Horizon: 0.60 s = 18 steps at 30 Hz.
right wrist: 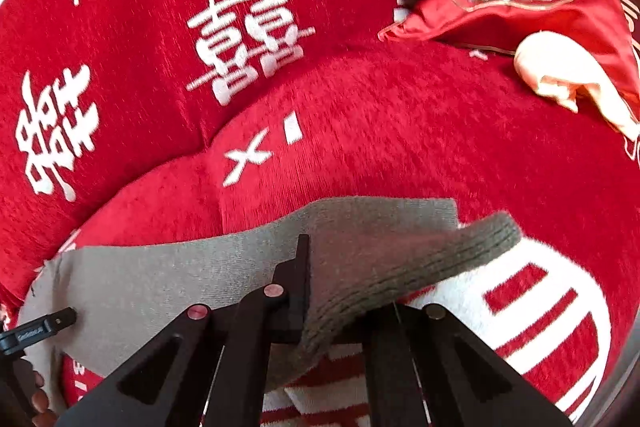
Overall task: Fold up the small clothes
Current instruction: 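Carry the held sleeve across the sweater body with the right gripper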
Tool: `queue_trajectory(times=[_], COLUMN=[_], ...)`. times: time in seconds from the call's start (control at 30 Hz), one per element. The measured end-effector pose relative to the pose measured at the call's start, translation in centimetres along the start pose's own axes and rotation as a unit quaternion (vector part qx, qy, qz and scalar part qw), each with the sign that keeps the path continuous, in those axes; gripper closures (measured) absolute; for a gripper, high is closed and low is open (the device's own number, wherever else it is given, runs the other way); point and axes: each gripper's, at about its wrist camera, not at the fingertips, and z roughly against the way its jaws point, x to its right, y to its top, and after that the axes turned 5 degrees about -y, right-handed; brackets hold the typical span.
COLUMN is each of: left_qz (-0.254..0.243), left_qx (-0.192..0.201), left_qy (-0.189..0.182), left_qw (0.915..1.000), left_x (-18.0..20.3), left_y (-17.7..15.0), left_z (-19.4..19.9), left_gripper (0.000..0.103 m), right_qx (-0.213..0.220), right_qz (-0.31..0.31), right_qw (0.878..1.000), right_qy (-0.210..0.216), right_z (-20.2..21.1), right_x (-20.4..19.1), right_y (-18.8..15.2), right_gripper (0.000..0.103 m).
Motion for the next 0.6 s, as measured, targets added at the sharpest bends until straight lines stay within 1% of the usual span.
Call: queue_trajectory(times=[0.07, 0.17, 0.3, 0.6], left_qz=[0.009, 0.013, 0.022, 0.036], left_qx=[0.0, 0.006, 0.01, 0.025], left_qy=[-0.013, -0.008, -0.019, -0.028], left_qw=[0.9999, 0.9999, 0.9995, 0.9987], left_x=[-0.8, -2.3, -4.2, -9.1], left_y=[-0.4, -1.2, -2.4, -4.8], left_z=[0.5, 1.0, 1.4, 2.9], left_gripper=[0.001, 0.001, 0.001, 0.001], right_qx=[0.001, 0.011, 0.018, 0.025], right_qz=[-0.004, 0.006, 0.019, 0.052], right_qw=[1.0, 1.0, 1.0, 0.998], right_qy=[-0.001, -0.002, -0.005, 0.007], right_z=[0.5, 1.7, 3.1, 5.5], right_x=[-0.1, -0.7, -2.2, -8.4], right_y=[0.0, 0.2, 0.4, -0.2], right_gripper=[0.099, 0.099, 0.099, 0.099])
